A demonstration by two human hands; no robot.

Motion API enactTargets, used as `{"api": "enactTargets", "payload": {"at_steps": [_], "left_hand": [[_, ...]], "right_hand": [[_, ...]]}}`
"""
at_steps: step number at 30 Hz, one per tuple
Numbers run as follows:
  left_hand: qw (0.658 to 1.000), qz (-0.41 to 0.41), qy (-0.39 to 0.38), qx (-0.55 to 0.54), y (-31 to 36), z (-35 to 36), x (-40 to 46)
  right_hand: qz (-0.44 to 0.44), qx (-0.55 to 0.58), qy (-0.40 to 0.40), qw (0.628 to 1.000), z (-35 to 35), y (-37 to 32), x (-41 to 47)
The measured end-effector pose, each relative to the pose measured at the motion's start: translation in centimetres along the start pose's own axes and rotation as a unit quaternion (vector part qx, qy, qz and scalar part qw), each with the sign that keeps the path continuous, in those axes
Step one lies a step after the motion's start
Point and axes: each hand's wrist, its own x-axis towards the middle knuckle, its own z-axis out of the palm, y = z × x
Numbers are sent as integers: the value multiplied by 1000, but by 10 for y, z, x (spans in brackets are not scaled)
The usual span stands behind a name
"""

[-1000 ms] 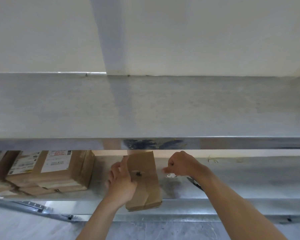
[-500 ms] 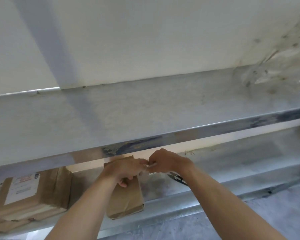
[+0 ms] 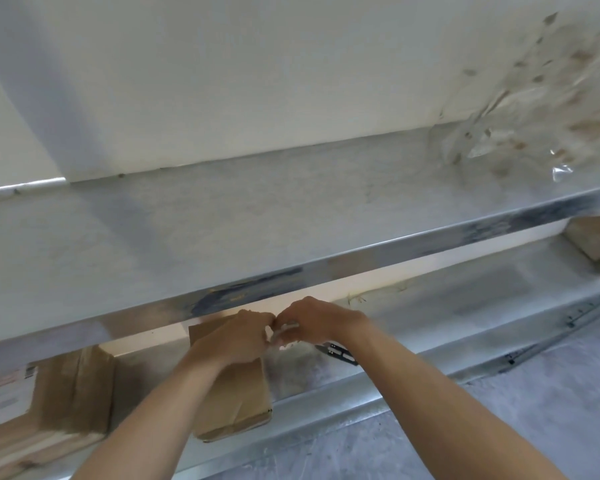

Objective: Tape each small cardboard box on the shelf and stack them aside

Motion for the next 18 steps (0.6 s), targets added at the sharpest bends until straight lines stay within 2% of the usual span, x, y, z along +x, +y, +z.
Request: {"api": "enactTargets", "payload": {"at_steps": [2,5,7,12,14,16,18], "left_hand": [[996,-22,-50,-74,0,-10,3],[958,-62,-121,-254,3,-19,1],[944,-68,-136,-293,2,-21,0],[954,-61,-140,-258,-1,-15,4],[960,-59,-138,-235,-2,-14,6],[959,-57,-141,-239,-4,-12,7],[953,-52,-147,-259,-4,-13,5]], "right_hand": [[-1,3,8,1000,-1,1,-1],[16,25,37,999,-4,3,0],[27,43,48,998,-4,5,-1],[19,52,71,996,-2,4,-6],[14,102,97,990,2,10,-17],[44,228,169,958,14,29,-32],[128,328,257,900,34,54,-47]]}}
